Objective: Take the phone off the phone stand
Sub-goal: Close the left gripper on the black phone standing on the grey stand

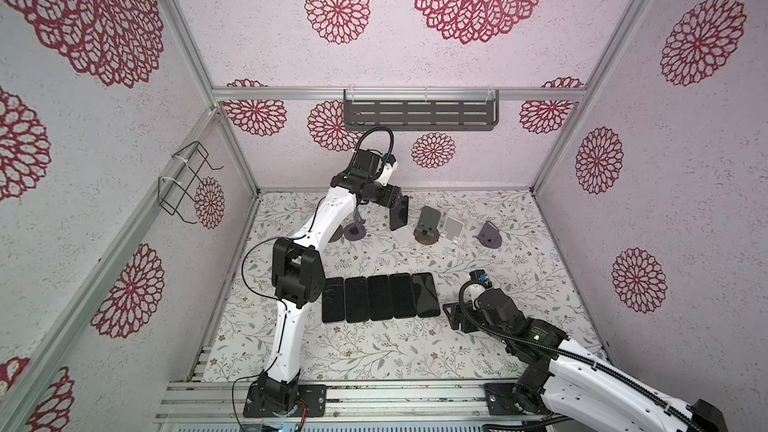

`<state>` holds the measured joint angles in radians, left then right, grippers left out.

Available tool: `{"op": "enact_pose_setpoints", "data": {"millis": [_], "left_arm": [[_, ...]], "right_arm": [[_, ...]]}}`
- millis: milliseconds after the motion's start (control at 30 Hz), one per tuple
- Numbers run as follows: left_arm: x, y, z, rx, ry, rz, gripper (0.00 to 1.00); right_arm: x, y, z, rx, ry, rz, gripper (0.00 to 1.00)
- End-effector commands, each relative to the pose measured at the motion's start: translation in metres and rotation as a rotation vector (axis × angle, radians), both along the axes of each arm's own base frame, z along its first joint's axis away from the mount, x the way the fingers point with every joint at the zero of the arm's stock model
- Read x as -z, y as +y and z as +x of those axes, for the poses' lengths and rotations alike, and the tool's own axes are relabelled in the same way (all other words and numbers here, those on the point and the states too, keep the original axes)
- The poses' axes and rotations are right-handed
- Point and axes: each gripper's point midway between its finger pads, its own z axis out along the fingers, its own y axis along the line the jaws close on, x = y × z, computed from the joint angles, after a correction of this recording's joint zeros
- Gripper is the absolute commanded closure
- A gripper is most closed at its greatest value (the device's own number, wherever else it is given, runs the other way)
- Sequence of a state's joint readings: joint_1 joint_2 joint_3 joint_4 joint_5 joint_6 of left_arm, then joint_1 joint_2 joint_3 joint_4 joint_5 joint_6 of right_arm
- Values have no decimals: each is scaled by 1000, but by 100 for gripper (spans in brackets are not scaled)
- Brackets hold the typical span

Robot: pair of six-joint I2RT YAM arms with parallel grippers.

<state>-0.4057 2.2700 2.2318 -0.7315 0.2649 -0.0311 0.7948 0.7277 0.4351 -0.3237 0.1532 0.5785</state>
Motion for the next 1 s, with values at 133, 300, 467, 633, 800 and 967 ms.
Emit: {"op": "enact_pose_setpoints", "data": {"millis": [133, 300, 467, 633, 800, 967], "left_arm": [[17, -13, -4, 79, 27, -6, 33], [19, -22, -8, 119, 37, -45, 42], [26, -16, -3, 95, 32, -9, 49], [35, -15, -6, 105, 52, 13, 56], [39, -18, -7, 105, 57, 3, 67], [37, -19, -7, 107, 49, -4, 79]], "right_arm": [[6, -11, -3, 46, 15, -9, 14], [10, -9, -3, 38, 31, -23, 14], [12, -10, -4, 39, 35, -29, 14], [13, -12, -4, 43, 35, -35, 14], [13, -11, -4, 46, 38, -35, 14], [14, -13, -4, 49, 41, -39, 14]]}}
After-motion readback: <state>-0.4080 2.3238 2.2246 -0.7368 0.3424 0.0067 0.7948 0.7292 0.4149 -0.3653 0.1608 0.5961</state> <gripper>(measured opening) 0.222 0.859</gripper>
